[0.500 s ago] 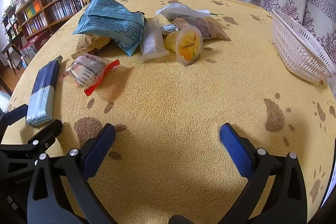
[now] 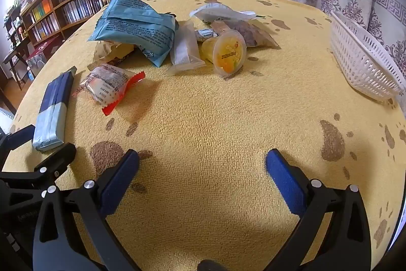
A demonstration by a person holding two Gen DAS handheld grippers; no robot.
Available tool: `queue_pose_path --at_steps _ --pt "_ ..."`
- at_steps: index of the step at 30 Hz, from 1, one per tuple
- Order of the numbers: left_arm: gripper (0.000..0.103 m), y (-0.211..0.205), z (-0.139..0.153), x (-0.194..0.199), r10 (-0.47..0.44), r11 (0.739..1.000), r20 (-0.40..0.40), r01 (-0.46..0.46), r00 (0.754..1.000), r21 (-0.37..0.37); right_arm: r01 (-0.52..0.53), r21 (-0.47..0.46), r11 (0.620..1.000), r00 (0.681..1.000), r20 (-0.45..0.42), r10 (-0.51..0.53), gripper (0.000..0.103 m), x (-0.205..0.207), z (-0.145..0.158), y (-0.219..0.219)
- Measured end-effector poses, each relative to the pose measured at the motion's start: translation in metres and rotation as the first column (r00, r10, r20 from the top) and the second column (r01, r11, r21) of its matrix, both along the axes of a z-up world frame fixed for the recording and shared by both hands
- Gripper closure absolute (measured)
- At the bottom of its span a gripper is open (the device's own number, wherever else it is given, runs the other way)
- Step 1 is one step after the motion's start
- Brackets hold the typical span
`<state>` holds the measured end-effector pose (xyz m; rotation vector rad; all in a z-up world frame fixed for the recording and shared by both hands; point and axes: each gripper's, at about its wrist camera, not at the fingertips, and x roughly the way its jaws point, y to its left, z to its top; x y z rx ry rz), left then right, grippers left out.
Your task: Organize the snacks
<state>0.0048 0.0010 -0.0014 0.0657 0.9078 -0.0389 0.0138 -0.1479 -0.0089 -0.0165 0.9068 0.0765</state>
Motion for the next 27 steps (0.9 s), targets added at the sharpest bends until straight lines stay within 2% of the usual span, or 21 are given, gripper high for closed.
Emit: queue_pose_path --at_steps 27 --pt "0.005 0.0000 0.0021 0.0000 0.004 1.000 -0.003 -0.004 1.000 -0.005 -0.001 0.002 1.000 1.000 -0.001 0.001 0.002 0.0003 0.0011 0.0005"
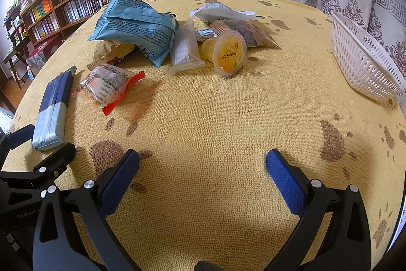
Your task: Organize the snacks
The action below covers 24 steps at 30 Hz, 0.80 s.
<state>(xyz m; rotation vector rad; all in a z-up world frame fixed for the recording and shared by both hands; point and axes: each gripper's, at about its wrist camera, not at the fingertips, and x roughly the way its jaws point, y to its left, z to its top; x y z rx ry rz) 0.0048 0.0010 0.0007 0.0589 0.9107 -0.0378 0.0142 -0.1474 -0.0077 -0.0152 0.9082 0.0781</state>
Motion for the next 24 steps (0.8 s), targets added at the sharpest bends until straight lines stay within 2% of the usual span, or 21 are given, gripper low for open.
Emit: queue_pose_path --at_steps 24 --pt "0.005 -0.0005 0.0019 -0.0012 -0.003 1.000 -0.001 0.003 1.000 -0.004 0.000 0.004 1.000 1.000 0.004 0.000 0.002 -0.0015 -0.0004 0.0003"
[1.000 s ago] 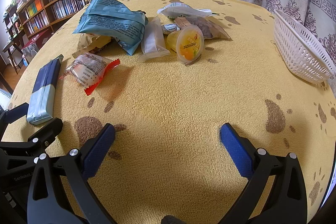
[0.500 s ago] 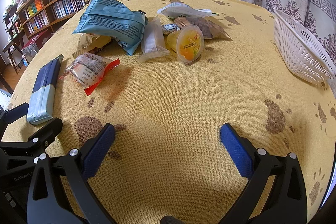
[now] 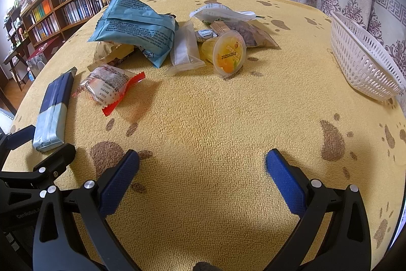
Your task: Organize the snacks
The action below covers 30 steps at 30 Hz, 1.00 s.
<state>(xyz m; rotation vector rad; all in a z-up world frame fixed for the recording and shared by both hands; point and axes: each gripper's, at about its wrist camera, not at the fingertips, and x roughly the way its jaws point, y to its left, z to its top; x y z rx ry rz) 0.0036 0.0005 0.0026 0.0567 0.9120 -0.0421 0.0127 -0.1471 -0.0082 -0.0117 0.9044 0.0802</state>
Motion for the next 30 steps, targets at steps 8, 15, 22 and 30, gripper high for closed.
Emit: queue_pose_path --at_steps 8,15,22,30 --pt "0.005 0.007 0.006 -0.003 -0.011 1.000 0.010 0.011 1.000 -0.024 -0.009 0.054 0.998 1.000 0.019 0.008 0.002 0.001 0.003 -0.010" --pt "0.005 0.036 0.022 -0.005 0.048 0.992 0.027 -0.044 0.998 -0.122 -0.018 0.060 0.998 1.000 0.024 0.017 0.002 -0.002 0.004 -0.011" --pt "0.008 0.039 0.027 0.010 0.083 0.982 0.009 -0.080 0.997 -0.169 -0.031 0.078 0.996 0.999 0.044 0.027 0.002 -0.010 0.012 -0.008" --pt "0.027 0.030 0.017 0.035 0.133 0.985 -0.002 -0.132 0.991 -0.112 -0.017 0.073 0.997 0.997 0.078 0.011 0.002 -0.011 0.020 -0.005"
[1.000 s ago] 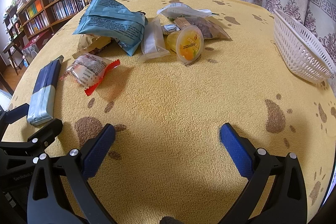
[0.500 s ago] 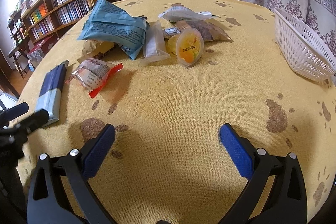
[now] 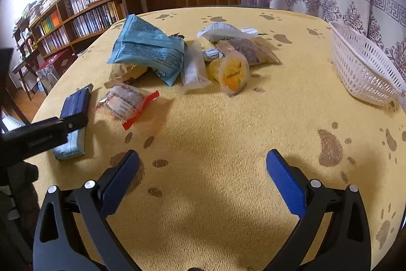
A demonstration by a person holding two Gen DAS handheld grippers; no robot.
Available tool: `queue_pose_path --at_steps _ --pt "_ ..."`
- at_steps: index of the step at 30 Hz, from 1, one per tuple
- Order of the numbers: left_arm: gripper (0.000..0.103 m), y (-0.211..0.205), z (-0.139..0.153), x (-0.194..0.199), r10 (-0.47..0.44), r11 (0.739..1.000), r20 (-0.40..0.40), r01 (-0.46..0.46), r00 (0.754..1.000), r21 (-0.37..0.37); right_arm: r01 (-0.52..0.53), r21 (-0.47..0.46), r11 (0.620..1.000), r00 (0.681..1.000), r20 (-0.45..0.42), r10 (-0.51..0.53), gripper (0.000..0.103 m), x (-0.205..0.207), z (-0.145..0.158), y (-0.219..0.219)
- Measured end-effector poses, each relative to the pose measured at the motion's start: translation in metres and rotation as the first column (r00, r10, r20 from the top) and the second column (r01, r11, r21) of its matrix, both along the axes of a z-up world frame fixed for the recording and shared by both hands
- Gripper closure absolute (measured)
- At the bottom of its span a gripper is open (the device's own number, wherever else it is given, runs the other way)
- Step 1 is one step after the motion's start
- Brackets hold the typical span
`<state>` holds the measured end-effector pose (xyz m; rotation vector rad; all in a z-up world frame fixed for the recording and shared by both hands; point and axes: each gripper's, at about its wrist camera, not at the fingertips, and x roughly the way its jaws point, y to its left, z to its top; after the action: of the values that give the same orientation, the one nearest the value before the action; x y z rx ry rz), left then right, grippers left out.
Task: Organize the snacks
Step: 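Grasp the blue bar package with left tool while right tool grasps clear red-trimmed packet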
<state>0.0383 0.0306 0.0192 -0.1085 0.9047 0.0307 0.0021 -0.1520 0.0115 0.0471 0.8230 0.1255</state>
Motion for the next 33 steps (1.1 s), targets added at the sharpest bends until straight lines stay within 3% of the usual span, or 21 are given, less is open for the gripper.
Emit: queue_pose_path --at_steps 3,7,15,19,24,33 --pt "0.044 0.000 0.002 -0.003 -0.011 1.000 0.013 0.010 1.000 0.008 0.000 0.021 1.000 1.000 0.006 0.000 0.002 0.002 0.004 -0.002" --pt "0.052 0.010 0.005 -0.011 -0.015 1.000 0.031 0.015 0.999 -0.020 -0.035 0.039 0.999 0.999 0.028 0.034 0.002 0.004 0.011 0.005" --pt "0.052 0.026 0.018 -0.026 -0.024 0.999 0.069 0.027 0.997 -0.031 -0.192 0.011 0.981 0.980 0.059 0.191 0.002 0.023 0.020 0.050" --pt "0.052 0.033 0.025 -0.034 -0.013 1.000 0.088 0.014 0.996 -0.015 -0.266 -0.042 0.963 0.962 0.053 0.268 0.016 0.041 0.020 0.074" --pt "0.052 0.040 0.030 -0.038 0.002 1.000 0.102 -0.002 0.995 -0.006 -0.354 -0.066 0.933 0.935 0.011 0.355 0.023 0.065 0.010 0.095" --pt "0.052 0.037 0.035 -0.040 -0.005 1.000 0.108 0.005 0.994 -0.005 -0.384 -0.040 0.923 0.924 -0.011 0.383 0.032 0.071 -0.001 0.092"
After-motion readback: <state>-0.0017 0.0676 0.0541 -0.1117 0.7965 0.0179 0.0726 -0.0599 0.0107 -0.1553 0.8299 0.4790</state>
